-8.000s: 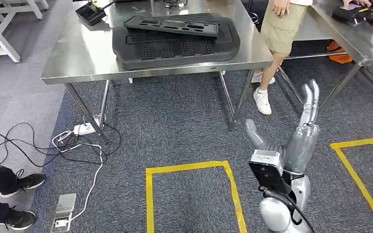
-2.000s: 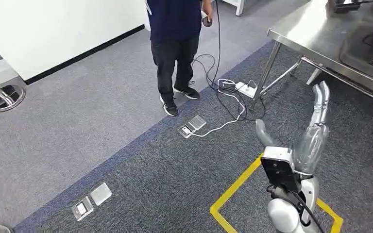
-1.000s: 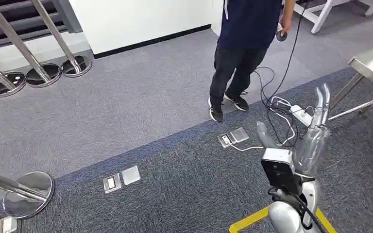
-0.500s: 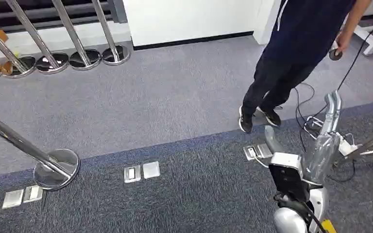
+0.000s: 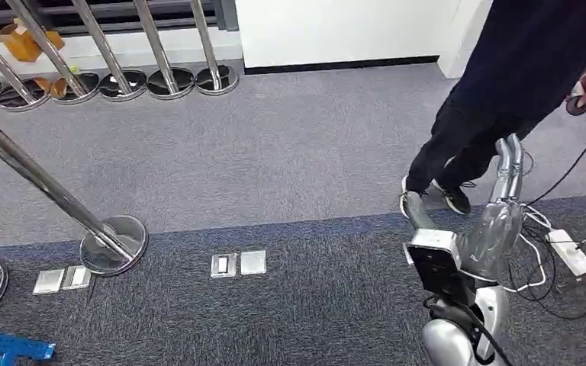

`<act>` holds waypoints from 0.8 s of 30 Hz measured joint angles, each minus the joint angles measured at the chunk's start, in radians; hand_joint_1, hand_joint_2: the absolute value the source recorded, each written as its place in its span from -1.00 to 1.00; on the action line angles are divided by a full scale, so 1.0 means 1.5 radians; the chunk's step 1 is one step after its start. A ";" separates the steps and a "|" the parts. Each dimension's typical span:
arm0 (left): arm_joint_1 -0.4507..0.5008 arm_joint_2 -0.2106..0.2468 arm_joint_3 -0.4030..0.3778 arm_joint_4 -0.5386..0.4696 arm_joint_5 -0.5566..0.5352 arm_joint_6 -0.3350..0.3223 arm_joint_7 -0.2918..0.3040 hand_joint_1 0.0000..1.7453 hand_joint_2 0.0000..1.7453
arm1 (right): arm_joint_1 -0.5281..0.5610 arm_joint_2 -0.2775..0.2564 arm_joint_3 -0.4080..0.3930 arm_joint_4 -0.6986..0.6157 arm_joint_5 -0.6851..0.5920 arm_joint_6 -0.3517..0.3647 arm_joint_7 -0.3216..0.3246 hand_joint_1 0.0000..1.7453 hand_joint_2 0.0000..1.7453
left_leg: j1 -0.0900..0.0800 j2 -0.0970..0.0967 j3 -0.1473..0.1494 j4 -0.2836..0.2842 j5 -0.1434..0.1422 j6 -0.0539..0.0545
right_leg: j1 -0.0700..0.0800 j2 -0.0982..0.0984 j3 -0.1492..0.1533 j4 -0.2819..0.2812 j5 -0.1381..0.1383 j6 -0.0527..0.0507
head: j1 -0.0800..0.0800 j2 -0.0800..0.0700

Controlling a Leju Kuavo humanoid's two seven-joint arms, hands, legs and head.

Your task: Take the parts from the cabinet and place them on the table.

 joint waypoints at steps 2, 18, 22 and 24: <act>0.001 0.000 0.000 0.000 0.000 0.000 -0.003 -1.00 -1.00 | 0.000 -0.005 0.000 -0.001 0.005 0.000 0.010 -1.00 1.00 | -0.004 -0.016 -0.003 -0.001 0.000 0.005 | -0.003 -0.011 0.004 -0.004 -0.001 0.006 | 0.000 0.000; 0.008 0.001 0.000 0.000 0.003 0.000 -0.004 -1.00 -1.00 | 0.006 -0.048 -0.013 -0.002 0.006 0.000 0.050 -1.00 1.00 | 0.005 -0.141 0.002 -0.008 0.001 0.005 | -0.005 0.098 -0.030 0.008 0.019 0.005 | 0.025 0.000; 0.009 0.001 0.000 0.000 0.006 0.001 -0.004 -1.00 -1.00 | 0.004 -0.056 -0.016 -0.001 0.007 0.000 0.055 -1.00 1.00 | 0.004 -0.076 -0.034 0.081 -0.052 -0.009 | -0.008 0.063 -0.021 -0.005 0.023 -0.010 | 0.010 0.000; 0.009 0.001 0.000 0.000 0.008 0.003 -0.004 -1.00 -1.00 | 0.004 -0.062 -0.018 0.001 0.009 0.000 0.060 -1.00 1.00 | 0.008 -0.069 -0.083 0.178 -0.092 -0.013 | -0.006 0.045 -0.020 -0.005 0.021 -0.012 | 0.006 0.000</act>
